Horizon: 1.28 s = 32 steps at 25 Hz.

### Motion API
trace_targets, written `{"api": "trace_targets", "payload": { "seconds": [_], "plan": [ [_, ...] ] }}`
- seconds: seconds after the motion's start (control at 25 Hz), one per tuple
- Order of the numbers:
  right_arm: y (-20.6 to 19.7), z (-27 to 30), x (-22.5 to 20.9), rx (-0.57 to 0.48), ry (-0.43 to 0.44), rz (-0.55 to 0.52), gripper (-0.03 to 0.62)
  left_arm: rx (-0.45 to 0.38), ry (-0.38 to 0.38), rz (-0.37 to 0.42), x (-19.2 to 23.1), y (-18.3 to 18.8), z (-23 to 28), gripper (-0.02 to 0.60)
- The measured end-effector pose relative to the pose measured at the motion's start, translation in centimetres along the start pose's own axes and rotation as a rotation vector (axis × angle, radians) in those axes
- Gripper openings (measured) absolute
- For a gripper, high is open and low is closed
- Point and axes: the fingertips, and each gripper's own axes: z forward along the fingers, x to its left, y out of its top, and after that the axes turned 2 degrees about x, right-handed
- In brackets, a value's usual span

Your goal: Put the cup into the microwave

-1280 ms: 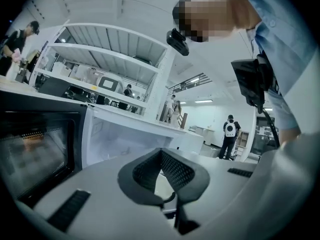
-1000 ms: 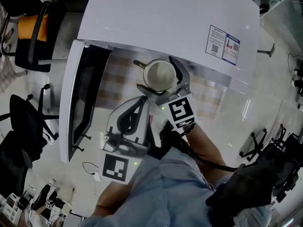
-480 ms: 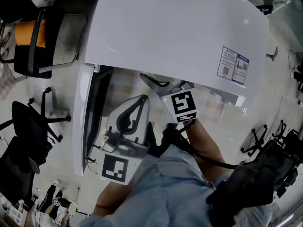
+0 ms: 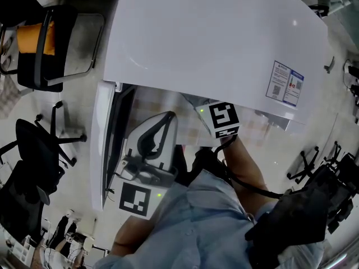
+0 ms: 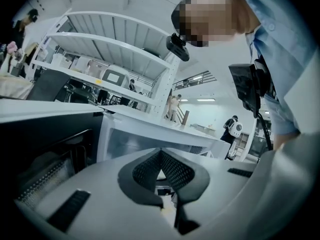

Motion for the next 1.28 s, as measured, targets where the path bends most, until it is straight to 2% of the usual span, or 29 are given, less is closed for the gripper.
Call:
{"api": "trace_targets", "payload": {
  "seconds": [0.2,0.76,1.28],
  "plan": [
    [0.5,0.2,-0.1,-0.036,0.001,-0.008,0.546,0.001,0.002,-0.004,0.0,-0.2,-0.1,0.005],
    [0.1,0.0,0.4,-0.025,0.0,-0.024,0.546,-0.001,0.008,0.003,-0.4,-0.6,-0.3,0.005],
    [0.0,-2.6,0.6,-0.069,-0.024,-0.017,0.546,0.002,0.004,0.024,-1.7,-1.0,-0.6,0.005]
  ]
}}
